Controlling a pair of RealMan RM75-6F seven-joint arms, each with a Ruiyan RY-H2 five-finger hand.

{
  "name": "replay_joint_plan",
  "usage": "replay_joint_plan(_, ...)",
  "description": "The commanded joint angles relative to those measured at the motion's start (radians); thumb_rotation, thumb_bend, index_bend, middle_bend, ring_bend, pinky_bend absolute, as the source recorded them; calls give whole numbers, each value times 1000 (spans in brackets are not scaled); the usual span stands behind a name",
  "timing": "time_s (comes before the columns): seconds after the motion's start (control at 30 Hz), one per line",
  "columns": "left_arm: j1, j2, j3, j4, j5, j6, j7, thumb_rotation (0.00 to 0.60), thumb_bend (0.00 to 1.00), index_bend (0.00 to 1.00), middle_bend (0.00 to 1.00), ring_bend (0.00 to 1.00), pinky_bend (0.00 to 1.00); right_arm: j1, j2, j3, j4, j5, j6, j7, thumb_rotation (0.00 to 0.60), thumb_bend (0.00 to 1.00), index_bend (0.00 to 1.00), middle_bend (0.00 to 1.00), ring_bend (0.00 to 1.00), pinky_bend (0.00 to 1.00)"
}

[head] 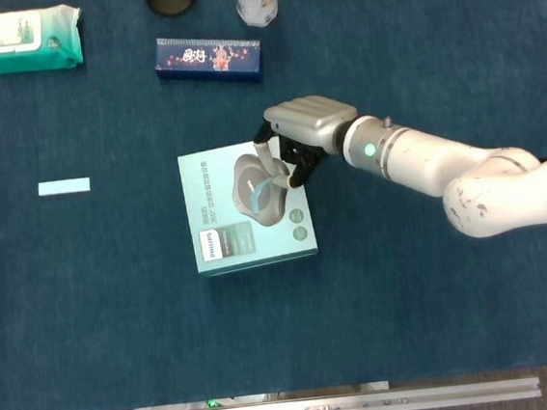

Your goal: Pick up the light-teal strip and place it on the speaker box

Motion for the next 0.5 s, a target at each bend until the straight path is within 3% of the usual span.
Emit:
replay_joint_plan(0.03, 0, -1, -1, 2, 1, 1, -1, 600, 266, 167, 217, 209, 161, 28, 9, -24, 2, 17, -12, -13, 600, 384, 691, 1000, 1000, 1000)
replay_joint_plan(0.23, 0, -8, -1, 3, 2, 3, 5, 600, 266, 167, 216, 208, 161, 101, 10, -79, 9, 57, 16, -57, 600, 386, 691, 1000, 1000, 1000)
replay_joint_plan(0.5, 3, -6, -1, -3, -1, 5, 12, 600, 265, 167, 215, 207, 161, 157, -11, -114, -9, 115, 85, -106, 600, 386, 691, 1000, 1000, 1000)
